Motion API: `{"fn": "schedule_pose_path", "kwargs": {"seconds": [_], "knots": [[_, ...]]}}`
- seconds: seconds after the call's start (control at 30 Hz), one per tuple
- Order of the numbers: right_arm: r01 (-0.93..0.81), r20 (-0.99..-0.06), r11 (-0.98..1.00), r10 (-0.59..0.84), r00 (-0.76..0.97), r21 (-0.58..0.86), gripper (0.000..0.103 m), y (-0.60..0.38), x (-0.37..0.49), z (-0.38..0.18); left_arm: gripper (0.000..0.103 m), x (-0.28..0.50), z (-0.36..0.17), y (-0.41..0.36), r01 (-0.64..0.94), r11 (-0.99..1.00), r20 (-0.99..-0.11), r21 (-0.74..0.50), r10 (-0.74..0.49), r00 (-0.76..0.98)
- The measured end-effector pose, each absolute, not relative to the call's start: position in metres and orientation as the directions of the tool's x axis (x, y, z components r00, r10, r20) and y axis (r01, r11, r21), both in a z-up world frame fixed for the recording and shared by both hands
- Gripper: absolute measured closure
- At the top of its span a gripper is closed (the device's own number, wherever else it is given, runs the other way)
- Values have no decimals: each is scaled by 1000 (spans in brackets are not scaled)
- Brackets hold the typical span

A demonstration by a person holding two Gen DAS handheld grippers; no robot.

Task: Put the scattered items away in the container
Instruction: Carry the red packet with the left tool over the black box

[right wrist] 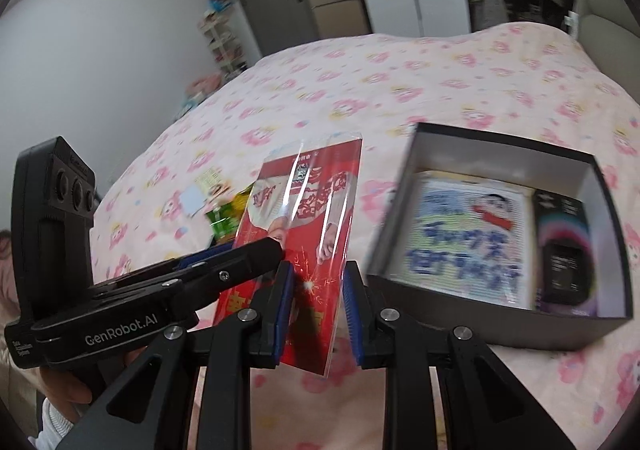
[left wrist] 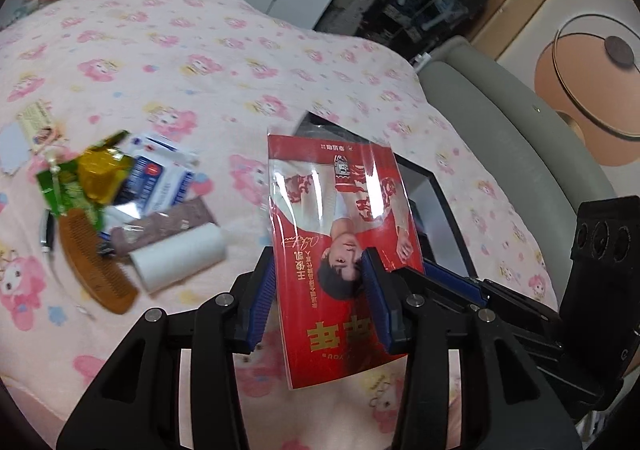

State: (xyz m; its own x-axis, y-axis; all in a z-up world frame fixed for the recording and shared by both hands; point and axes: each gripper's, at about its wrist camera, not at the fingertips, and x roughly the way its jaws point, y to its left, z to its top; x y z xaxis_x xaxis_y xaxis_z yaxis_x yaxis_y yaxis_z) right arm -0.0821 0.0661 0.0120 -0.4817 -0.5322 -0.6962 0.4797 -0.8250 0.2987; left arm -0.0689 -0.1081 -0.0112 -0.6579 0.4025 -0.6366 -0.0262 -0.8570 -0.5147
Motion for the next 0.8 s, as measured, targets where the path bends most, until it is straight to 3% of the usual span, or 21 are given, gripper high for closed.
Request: {"fn": "schedule_pose_path", "kwargs": {"seconds": [0.3,0.8], "knots": [[425,-679,-856,-500,-538,294,81,128,-104,14,60,-109,-10,-50,-90,-877,-661,-472,420,-622],[447,-709,-836,-523,-472,318,81,153,-182,-31,60,-182,-49,-26,-16,-902,-763,-431,373,-528]]}}
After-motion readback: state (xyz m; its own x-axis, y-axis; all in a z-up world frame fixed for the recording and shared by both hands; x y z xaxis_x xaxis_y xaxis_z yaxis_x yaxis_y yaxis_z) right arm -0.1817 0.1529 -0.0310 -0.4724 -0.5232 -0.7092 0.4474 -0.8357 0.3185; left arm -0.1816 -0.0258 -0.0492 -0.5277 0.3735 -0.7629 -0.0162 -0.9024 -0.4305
